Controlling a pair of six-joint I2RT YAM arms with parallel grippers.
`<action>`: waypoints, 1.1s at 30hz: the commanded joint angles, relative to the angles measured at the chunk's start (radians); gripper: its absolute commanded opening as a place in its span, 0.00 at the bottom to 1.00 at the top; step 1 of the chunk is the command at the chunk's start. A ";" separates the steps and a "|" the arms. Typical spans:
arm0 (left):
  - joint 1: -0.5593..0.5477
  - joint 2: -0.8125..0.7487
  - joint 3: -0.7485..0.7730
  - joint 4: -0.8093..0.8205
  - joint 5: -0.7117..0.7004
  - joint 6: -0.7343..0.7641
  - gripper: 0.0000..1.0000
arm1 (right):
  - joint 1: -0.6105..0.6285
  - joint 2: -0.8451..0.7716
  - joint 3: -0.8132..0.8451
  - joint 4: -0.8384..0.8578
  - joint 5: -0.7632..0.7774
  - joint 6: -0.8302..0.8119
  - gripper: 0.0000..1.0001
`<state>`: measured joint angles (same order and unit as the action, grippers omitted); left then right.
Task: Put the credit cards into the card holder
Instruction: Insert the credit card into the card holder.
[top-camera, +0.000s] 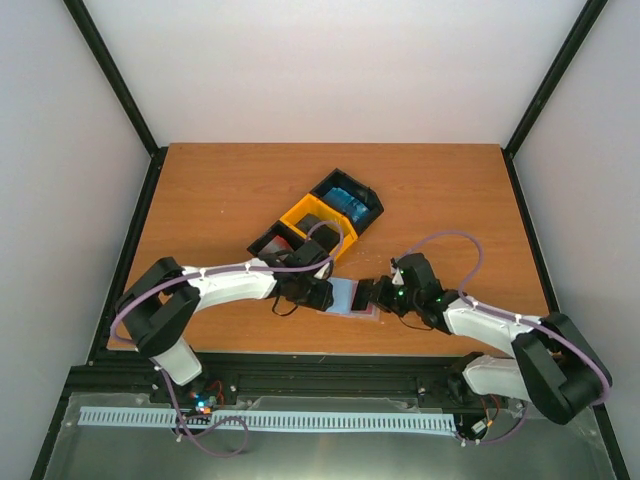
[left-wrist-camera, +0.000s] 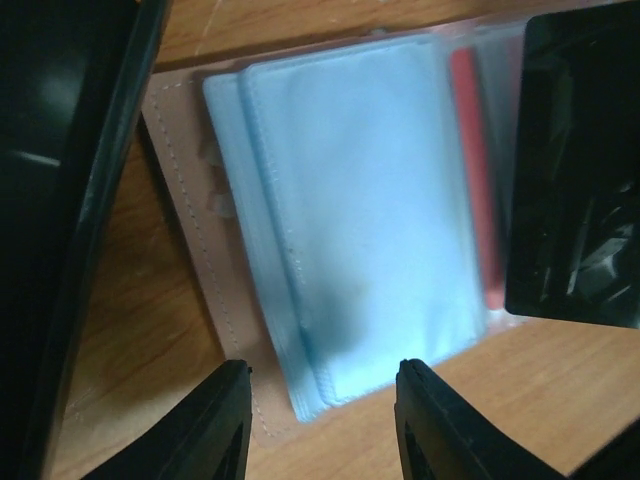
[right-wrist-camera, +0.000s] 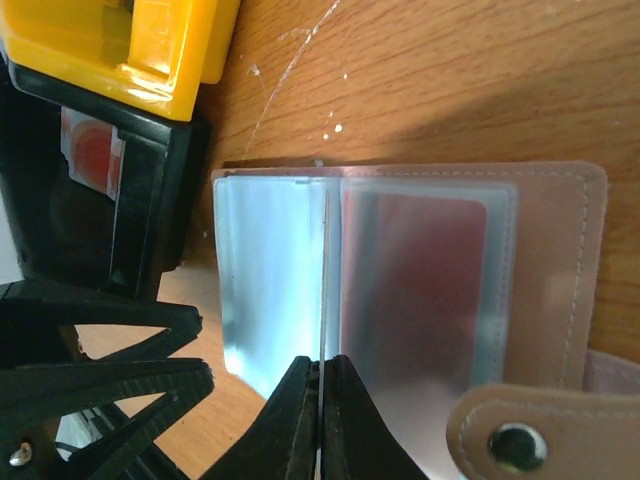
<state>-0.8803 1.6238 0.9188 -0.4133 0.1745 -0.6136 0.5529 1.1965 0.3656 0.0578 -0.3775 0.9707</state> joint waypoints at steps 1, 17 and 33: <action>-0.010 0.040 0.002 0.021 -0.033 0.030 0.41 | 0.006 0.043 0.015 0.105 -0.002 -0.024 0.03; -0.009 0.102 0.037 -0.057 -0.092 0.052 0.29 | -0.019 0.137 0.010 0.168 -0.061 -0.050 0.03; -0.010 0.121 0.066 -0.076 -0.098 0.065 0.27 | -0.062 0.094 0.008 0.088 -0.129 -0.084 0.03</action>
<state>-0.8822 1.7157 0.9573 -0.4511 0.0994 -0.5800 0.4976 1.2644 0.3672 0.1291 -0.4667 0.8982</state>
